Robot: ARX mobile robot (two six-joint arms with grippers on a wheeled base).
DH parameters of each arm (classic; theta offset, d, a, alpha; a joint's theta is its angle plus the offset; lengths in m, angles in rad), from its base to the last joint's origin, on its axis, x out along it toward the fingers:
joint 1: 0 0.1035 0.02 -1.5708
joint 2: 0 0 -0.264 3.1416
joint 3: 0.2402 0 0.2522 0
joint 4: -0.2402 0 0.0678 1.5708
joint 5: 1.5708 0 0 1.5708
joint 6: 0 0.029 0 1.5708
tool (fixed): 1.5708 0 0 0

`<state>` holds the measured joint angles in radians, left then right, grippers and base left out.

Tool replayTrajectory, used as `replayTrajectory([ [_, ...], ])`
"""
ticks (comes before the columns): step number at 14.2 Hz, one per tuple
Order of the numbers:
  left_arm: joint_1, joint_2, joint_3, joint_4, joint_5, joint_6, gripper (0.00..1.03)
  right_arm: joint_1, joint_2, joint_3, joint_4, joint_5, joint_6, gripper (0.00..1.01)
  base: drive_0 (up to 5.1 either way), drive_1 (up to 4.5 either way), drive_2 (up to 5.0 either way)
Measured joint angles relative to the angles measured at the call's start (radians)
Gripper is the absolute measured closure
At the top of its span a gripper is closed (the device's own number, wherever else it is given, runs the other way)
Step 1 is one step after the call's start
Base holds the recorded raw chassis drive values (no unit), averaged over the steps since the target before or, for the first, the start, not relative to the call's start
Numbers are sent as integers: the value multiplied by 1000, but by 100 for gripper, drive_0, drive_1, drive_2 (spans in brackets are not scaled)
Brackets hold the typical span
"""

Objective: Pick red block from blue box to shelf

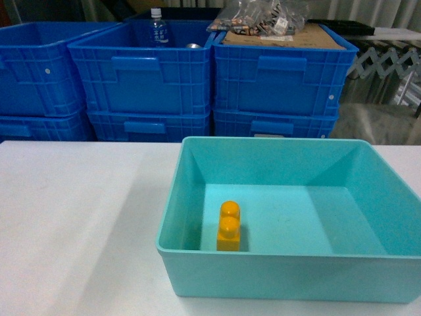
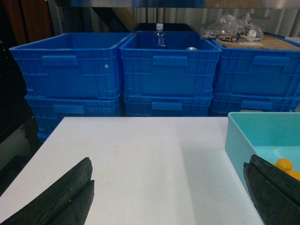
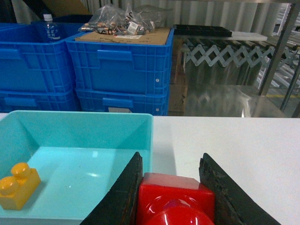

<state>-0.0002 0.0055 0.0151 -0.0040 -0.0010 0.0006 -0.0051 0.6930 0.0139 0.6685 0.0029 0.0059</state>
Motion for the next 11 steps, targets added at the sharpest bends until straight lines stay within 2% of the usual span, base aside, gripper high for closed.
replayTrajectory([
  [6, 0, 0, 0, 0, 0, 0, 5, 0, -262, -1, -240, 0, 0, 72, 0, 0, 0],
  [11, 0, 0, 0, 0, 0, 0, 5, 0, -418, -1, -393, 0, 0, 72, 0, 0, 0],
])
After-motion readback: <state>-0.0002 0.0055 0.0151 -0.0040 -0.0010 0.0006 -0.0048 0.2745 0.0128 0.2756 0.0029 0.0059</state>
